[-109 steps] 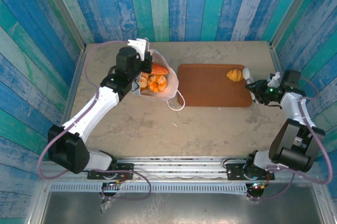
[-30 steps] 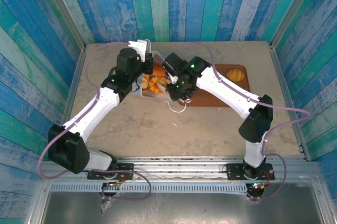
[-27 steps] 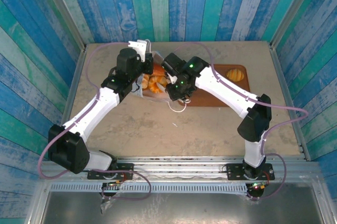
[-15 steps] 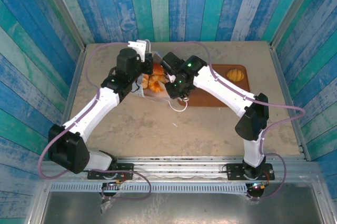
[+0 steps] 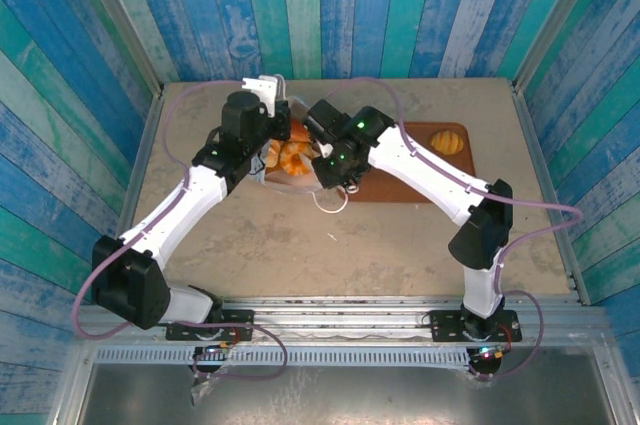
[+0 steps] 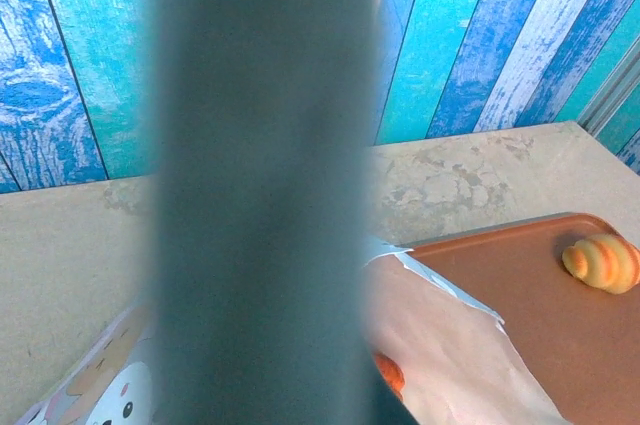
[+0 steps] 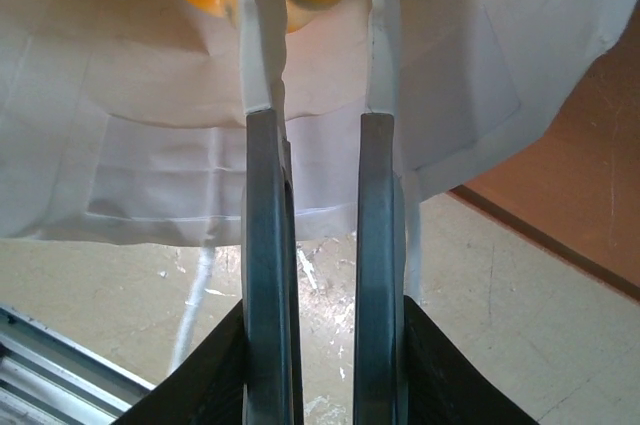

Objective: Take the fake bread out of the paper bag

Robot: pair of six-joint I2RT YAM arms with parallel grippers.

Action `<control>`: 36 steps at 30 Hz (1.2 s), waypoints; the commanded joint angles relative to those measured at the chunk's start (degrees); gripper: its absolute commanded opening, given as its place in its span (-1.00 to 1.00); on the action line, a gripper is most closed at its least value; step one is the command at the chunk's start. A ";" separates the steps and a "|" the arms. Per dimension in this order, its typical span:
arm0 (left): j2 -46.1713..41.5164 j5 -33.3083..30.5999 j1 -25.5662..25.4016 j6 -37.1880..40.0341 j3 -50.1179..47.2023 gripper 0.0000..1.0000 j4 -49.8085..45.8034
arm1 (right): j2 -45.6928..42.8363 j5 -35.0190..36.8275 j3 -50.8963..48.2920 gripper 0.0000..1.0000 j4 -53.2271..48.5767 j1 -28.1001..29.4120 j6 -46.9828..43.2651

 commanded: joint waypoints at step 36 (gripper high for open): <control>1.20 -4.47 -0.07 -2.38 -0.84 -1.00 6.67 | -18.30 5.18 -1.01 -0.62 -4.76 1.68 1.09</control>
